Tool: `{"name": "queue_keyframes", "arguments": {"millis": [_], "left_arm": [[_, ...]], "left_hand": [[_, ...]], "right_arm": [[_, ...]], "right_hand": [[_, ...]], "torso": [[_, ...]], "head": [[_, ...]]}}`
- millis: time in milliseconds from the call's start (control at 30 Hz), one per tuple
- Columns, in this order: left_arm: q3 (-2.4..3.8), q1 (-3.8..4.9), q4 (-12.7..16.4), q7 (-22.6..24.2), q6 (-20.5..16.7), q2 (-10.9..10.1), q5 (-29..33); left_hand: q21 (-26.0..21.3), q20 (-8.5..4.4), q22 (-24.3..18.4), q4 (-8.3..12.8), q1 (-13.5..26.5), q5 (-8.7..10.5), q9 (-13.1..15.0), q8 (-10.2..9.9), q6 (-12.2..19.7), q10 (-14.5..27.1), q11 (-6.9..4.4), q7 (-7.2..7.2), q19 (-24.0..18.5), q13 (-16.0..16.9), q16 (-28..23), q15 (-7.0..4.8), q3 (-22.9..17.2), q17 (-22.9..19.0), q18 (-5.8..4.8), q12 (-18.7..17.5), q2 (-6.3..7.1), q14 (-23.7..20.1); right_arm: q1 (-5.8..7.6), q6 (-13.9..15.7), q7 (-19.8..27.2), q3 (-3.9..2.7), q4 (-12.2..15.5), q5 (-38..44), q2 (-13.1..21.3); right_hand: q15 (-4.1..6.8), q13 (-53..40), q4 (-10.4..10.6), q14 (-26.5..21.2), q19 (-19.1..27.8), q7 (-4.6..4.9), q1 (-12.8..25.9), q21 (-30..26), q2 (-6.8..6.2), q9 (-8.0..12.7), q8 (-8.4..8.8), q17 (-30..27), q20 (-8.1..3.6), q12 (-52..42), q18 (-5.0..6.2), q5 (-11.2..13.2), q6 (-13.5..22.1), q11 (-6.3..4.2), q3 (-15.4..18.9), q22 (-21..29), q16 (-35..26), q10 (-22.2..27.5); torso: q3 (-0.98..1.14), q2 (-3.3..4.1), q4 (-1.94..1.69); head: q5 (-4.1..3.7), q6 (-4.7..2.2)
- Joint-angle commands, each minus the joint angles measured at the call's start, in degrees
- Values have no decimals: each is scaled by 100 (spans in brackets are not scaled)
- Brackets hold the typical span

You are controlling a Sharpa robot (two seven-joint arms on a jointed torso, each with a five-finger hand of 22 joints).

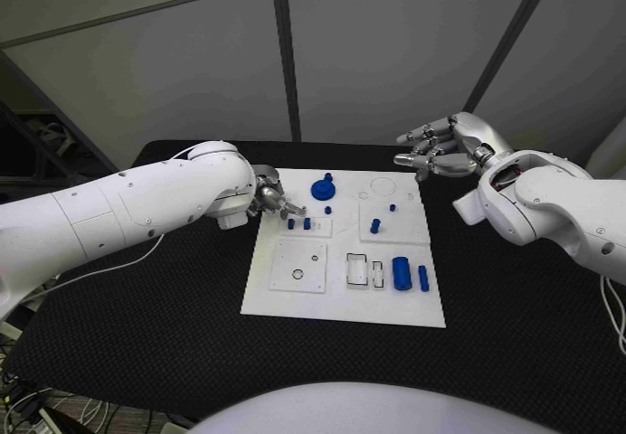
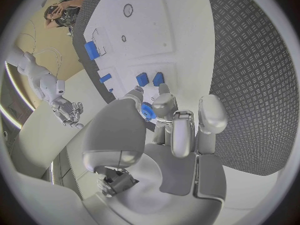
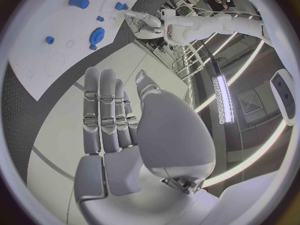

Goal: Assemble the parts on the task board

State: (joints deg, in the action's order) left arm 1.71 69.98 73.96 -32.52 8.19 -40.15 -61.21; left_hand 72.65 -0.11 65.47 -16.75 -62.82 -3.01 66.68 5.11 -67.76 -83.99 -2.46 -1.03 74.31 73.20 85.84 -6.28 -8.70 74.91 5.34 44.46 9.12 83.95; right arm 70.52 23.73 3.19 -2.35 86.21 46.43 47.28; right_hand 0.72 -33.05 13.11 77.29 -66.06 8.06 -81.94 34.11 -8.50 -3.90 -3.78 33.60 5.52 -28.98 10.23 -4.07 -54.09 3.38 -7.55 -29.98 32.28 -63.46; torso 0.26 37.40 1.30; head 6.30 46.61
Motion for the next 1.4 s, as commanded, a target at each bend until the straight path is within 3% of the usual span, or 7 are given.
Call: {"name": "queue_keyframes", "arguments": {"millis": [33,200,300,467,833,1167,1400], "left_arm": [[52,8,51,232,-362,-74,150],[108,27,112,913,-691,-163,560],[121,37,134,1384,-849,-145,821],[123,44,135,2216,-1300,-20,737],[-179,57,-275,2951,-1807,569,-825],[-422,66,-603,2843,-1496,841,-1715],[-470,43,-808,2899,-1446,958,-2118]], "left_hand": [[-123,20,-120,-6,-41,21,-31,-66,91,-234,-13,-12,-115,-74,-82,-8,33,793,84,-212,1,431],[-1807,203,-2029,61,-401,-7,-420,-124,756,726,223,-241,-1605,-1176,-1634,241,-78,-1029,416,-3009,-154,-355],[-2524,398,-2422,162,-964,-4,-1175,-158,1226,1466,502,-542,-2137,-1707,-3826,537,-265,-3098,339,-3639,-237,-1695],[-3333,607,-2945,613,-1957,53,-2394,-183,1302,1905,723,-718,-2355,-2969,-4763,745,-667,-3717,347,-4097,-72,-2013],[-3619,764,-3151,1312,-2270,9,-4246,-156,1092,2017,821,-763,-1903,-5458,-5538,787,-862,-4435,511,-4055,200,-1412],[-3262,671,-2929,1522,-2128,4,-4750,-146,894,1864,757,-727,-1393,-6084,-4808,669,-748,-4080,515,-4000,87,-774],[-2853,629,-2618,1602,-2005,-3,-5019,-147,772,1784,725,-695,-1181,-6431,-3240,642,-746,-2803,506,-3946,67,-407]], "right_arm": [[11,-7,27,-4,0,9,4],[11,0,29,-4,-7,9,9],[11,1,31,-4,-15,9,4],[11,5,31,-3,-30,9,1],[10,4,23,-3,-69,8,-73],[9,-29,25,-2,-102,-47,-105],[9,-23,34,-2,-102,-49,-121]], "right_hand": [[-10,6,34,31,-32,5,63,-21,4,7,8,6,11,-26,23,-33,-10,16,-2,6,-34,-26],[-10,6,34,31,-32,5,63,-21,4,7,8,6,11,-26,23,-33,-10,16,-2,6,-34,-26],[-10,6,34,31,-32,5,63,-21,4,7,8,6,11,-26,23,-33,-10,16,-2,6,-34,-26],[-10,9,37,33,-35,5,67,-26,3,7,8,9,12,-29,23,-34,-8,16,-1,9,-39,-25],[-9,13,29,33,-38,3,55,-32,-2,7,7,11,11,-31,23,-37,-8,15,-4,12,-45,-21],[-8,17,23,34,-41,3,45,-37,-5,7,7,14,11,-32,23,-41,-9,14,-7,15,-51,-17],[-7,19,20,34,-43,2,40,-40,-5,7,7,15,11,-34,24,-44,-9,14,-10,17,-54,-16]], "torso": [[3,-3,4],[6,-3,-8],[1,0,1],[5,1,12],[3,5,7],[1,6,8],[5,3,5]], "head": [[-9,-2],[-52,-32],[-77,-58],[-121,-113],[-160,-167],[-171,-150],[-190,-153]]}}
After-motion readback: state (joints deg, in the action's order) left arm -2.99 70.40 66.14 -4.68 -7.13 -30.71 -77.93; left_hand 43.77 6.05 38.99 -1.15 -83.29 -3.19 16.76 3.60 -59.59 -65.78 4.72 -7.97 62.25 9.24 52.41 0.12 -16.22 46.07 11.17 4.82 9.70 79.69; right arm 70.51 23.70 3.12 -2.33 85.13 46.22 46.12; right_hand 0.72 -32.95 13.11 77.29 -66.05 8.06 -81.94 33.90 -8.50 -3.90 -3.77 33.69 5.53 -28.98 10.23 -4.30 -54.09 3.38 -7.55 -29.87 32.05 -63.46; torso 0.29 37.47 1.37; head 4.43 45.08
